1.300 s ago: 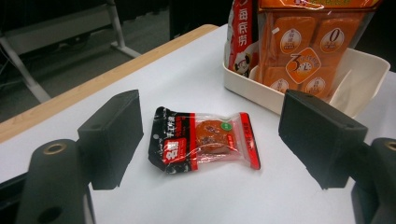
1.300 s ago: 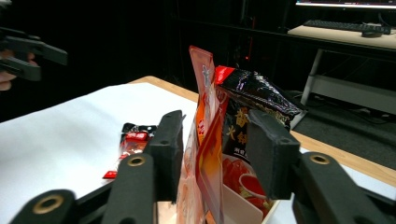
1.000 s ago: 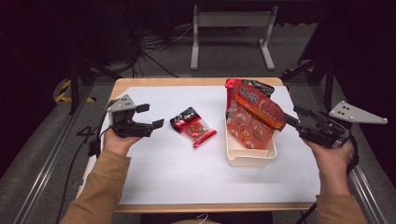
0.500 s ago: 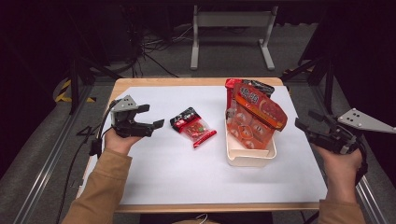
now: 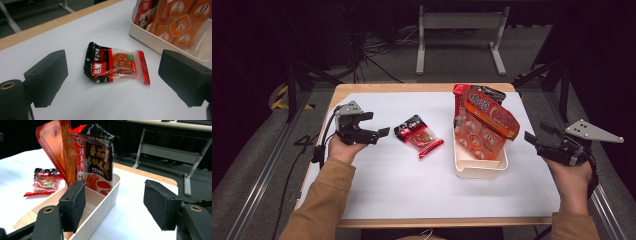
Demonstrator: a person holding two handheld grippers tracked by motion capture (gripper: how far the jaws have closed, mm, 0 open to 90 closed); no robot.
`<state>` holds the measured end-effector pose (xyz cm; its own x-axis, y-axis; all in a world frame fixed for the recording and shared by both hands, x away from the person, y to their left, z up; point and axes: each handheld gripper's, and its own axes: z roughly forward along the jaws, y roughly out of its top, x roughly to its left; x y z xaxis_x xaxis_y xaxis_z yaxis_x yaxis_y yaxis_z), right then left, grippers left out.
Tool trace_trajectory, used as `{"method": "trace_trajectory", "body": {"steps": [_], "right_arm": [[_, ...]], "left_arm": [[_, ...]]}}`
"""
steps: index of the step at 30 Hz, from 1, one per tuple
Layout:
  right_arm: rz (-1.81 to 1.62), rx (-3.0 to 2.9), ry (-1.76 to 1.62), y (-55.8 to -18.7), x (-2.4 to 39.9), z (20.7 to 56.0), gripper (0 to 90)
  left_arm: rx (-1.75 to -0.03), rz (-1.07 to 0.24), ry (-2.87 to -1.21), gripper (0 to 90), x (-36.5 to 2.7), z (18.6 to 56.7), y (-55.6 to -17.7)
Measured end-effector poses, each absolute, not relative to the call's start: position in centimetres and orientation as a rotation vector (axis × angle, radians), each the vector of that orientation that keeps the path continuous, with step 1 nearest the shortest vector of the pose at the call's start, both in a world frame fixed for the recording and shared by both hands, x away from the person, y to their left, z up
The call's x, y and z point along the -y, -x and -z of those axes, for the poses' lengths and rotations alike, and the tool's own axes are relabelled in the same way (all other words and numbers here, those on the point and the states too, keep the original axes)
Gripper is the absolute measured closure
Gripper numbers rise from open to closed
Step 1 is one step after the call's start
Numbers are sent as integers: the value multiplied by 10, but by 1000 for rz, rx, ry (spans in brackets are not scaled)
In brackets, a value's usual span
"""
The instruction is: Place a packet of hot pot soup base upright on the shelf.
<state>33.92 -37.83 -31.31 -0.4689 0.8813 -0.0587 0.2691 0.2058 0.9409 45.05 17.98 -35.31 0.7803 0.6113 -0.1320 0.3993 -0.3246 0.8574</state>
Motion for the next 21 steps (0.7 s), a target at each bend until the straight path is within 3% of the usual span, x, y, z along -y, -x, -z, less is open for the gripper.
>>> {"method": "trace_trajectory", "body": {"steps": [2,9,21], "right_arm": [[-1268,-1870,-1071,-341,378,315,337],[-1268,-1883,-1069,-344,379,318,340],[-1276,-1913,-1088,-348,382,324,359]], "left_arm": [[-772,-239,-1986,48,-173,358,-459],[-818,-284,-2004,44,-157,364,-472],[-924,-244,-2019,115,-139,392,-497]]}}
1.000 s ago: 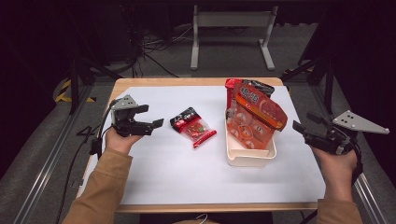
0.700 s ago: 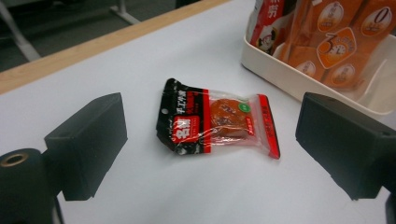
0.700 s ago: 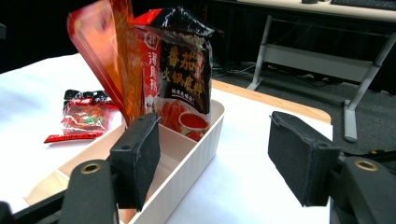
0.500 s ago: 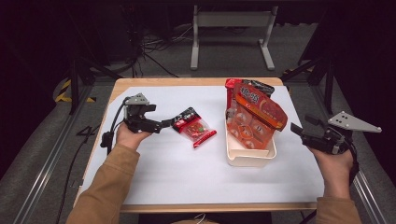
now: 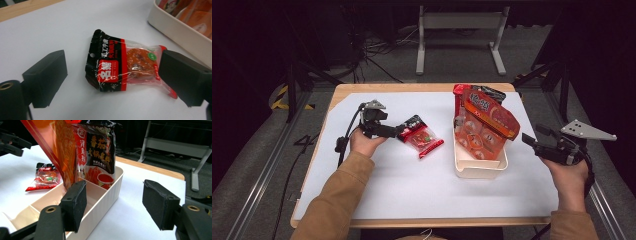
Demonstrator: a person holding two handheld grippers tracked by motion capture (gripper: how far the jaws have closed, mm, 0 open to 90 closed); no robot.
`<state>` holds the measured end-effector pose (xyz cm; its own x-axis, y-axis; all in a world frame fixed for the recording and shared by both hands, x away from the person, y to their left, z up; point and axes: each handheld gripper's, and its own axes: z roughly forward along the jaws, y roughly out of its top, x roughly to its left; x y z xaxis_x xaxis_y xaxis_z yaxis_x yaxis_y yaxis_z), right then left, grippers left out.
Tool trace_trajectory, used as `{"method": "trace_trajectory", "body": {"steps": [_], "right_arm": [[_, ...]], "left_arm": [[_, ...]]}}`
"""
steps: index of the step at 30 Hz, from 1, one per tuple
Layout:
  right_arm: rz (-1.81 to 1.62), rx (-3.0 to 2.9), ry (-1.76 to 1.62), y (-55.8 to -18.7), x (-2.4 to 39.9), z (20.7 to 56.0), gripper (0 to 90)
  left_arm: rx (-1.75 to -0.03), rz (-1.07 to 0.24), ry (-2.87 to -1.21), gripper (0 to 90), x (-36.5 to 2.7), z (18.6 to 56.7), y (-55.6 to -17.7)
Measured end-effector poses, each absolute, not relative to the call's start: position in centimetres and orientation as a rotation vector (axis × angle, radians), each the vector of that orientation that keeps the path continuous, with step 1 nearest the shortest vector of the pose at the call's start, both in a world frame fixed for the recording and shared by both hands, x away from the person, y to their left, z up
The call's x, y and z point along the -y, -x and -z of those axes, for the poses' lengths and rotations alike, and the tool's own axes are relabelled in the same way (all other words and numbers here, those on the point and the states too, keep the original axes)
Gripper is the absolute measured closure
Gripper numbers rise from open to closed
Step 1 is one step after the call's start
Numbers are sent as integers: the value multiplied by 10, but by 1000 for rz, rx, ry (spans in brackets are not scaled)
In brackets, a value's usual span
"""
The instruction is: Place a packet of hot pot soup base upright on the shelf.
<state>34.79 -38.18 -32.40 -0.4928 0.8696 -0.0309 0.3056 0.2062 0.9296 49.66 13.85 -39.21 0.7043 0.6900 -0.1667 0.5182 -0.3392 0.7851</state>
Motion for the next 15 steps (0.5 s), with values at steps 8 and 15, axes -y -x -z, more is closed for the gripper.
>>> {"method": "trace_trajectory", "body": {"steps": [8,15], "right_arm": [[-1279,-1915,-1096,-349,384,327,359],[-1287,-1910,-1111,-349,386,328,358]], "left_arm": [[-955,-225,-2013,193,-136,403,-505],[-988,-209,-2040,196,-132,417,-511]]}}
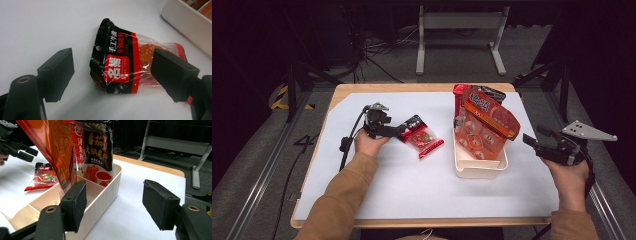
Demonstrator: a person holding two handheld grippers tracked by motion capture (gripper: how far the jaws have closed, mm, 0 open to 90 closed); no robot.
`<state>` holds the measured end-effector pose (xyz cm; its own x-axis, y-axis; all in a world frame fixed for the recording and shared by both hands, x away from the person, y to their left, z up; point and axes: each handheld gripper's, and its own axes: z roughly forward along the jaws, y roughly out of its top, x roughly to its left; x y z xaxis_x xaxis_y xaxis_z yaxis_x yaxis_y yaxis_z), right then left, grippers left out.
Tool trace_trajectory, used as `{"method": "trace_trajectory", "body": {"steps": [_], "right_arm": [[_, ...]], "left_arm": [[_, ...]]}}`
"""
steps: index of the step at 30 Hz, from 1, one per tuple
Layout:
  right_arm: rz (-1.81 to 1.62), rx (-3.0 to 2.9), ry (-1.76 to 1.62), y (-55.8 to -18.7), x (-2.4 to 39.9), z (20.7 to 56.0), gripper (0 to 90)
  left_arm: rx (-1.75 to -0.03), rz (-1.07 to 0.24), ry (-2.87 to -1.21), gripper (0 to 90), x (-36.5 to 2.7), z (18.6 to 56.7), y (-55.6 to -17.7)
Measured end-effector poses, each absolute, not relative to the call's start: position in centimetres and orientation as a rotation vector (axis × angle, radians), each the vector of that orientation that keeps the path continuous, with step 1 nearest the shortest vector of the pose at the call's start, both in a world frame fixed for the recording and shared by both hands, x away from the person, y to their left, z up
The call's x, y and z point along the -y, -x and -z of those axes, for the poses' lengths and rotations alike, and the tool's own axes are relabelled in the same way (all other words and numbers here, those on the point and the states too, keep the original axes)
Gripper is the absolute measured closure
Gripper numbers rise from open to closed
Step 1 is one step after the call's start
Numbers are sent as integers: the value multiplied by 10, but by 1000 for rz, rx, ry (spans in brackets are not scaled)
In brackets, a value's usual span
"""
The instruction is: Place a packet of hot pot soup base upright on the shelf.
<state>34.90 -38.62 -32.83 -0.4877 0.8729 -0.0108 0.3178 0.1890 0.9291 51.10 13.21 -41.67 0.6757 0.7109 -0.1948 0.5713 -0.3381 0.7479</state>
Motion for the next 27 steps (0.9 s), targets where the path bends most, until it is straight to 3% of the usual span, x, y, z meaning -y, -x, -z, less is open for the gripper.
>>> {"method": "trace_trajectory", "body": {"steps": [21,27], "right_arm": [[-1307,-1938,-1113,-352,381,332,353],[-1308,-1947,-1105,-353,380,332,352]], "left_arm": [[-1060,-65,-2079,245,-126,444,-521],[-1055,-32,-2062,395,-127,445,-522]]}}
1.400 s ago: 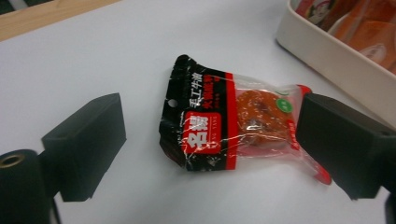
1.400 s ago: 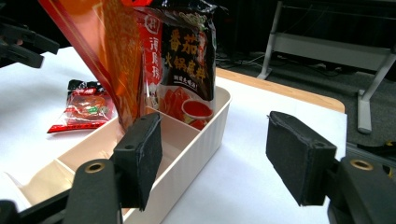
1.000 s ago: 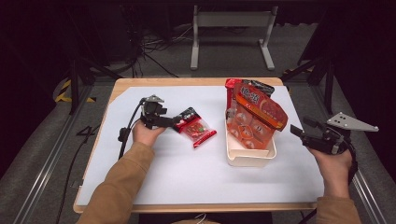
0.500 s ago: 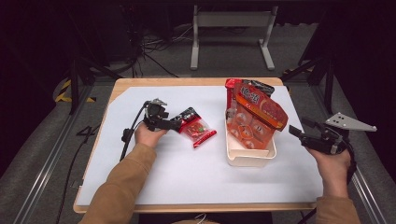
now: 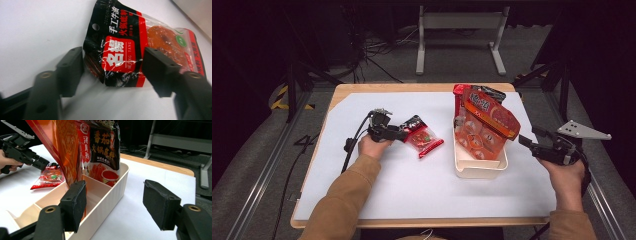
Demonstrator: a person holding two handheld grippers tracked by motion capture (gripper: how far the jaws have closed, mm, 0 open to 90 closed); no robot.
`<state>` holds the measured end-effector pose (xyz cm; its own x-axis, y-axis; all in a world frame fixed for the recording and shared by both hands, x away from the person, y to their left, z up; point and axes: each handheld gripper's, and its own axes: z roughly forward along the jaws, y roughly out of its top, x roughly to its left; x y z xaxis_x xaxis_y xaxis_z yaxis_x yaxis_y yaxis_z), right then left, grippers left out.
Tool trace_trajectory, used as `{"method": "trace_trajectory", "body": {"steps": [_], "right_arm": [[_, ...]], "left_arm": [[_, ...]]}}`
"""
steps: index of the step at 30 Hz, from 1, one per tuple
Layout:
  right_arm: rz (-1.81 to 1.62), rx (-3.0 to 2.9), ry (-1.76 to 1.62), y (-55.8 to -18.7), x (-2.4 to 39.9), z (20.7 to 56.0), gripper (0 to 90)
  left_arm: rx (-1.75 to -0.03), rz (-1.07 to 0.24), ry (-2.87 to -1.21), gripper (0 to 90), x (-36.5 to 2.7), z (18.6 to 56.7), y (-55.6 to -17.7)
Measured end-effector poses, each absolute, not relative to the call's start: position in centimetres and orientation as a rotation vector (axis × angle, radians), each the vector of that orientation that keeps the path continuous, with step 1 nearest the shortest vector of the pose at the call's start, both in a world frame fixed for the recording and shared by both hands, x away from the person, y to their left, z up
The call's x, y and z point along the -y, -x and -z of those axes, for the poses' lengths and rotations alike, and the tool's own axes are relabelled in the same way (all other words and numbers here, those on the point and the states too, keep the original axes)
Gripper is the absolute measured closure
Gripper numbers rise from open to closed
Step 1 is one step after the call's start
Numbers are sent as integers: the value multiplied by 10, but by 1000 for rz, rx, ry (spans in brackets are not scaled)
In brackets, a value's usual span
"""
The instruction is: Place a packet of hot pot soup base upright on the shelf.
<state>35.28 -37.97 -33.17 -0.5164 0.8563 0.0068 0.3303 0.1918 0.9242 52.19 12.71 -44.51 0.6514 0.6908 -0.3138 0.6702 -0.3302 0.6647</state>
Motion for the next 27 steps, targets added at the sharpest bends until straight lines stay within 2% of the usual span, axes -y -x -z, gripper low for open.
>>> {"method": "trace_trajectory", "body": {"steps": [3,4,5,7,13,17,22,27], "right_arm": [[-1313,-1949,-1108,-353,380,332,352],[-1313,-1949,-1108,-353,380,332,352],[-1315,-1950,-1107,-353,380,332,352],[-1318,-1948,-1106,-353,380,332,352],[-1332,-1957,-1094,-353,380,332,352],[-1339,-1957,-1087,-353,380,332,352],[-1341,-1961,-1076,-353,379,333,352],[-1342,-1962,-1077,-352,380,333,352]], "left_arm": [[-1057,-24,-2051,492,-127,446,-522],[-1058,-28,-2049,492,-127,446,-522],[-1059,-36,-2049,562,-127,447,-522],[-1062,-37,-2050,608,-127,447,-522],[-1072,-36,-2029,699,-129,449,-524],[-1077,-61,-2019,710,-128,448,-524],[-1090,-104,-2028,876,-130,449,-525],[-1087,-110,-2033,898,-130,449,-525]]}}
